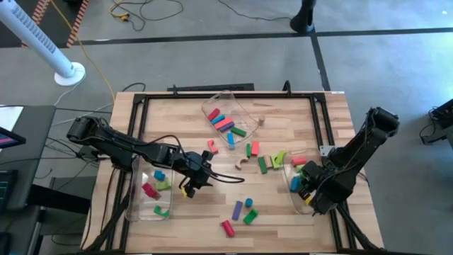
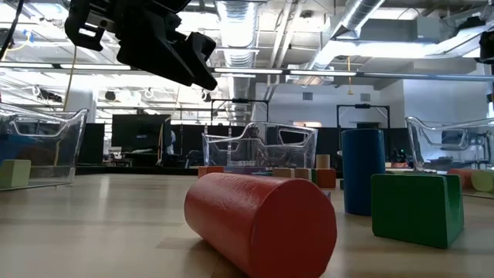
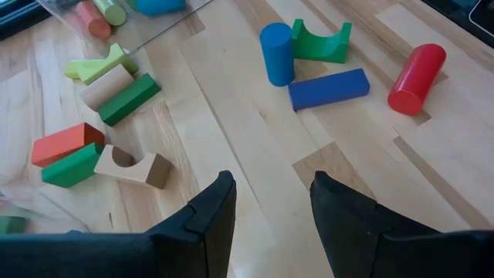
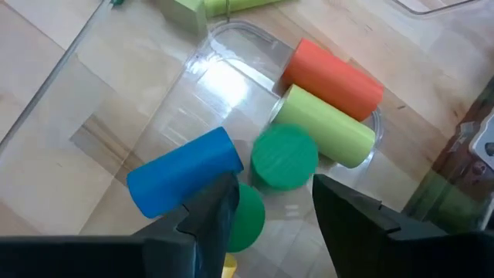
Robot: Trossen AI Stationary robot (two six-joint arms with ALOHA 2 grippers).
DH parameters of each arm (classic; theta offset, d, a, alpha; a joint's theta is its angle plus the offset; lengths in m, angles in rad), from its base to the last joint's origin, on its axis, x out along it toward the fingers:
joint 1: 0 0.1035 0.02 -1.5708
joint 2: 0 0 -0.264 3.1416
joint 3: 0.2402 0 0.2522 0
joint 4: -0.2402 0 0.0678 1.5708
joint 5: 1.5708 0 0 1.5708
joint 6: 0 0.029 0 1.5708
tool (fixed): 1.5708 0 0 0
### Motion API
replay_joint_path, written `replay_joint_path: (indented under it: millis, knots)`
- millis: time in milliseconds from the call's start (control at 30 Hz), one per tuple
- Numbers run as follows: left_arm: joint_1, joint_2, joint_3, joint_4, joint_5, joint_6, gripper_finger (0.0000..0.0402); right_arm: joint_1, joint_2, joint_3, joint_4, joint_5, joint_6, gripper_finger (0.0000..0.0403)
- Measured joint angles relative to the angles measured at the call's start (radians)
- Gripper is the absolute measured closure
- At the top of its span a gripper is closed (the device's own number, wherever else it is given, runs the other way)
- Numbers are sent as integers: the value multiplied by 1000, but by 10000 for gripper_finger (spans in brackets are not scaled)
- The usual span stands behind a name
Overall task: Sort blocks by size
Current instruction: Put the brown arc block into the left transparent bin
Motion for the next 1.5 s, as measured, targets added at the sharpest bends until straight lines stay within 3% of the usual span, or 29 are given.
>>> replay_joint_path:
  millis: [300,800,1267,1500]
  knots:
    - [0,0,0,0,0,0,242,0,1,8,-15,2,-4,193]
    - [0,0,0,-79,0,-29,242,0,2,122,-56,124,-82,192]
    - [-23,0,0,-138,24,-68,242,-5,2,165,29,282,-256,192]
    - [-22,-22,0,-170,-71,-65,243,-57,2,168,172,343,-467,192]
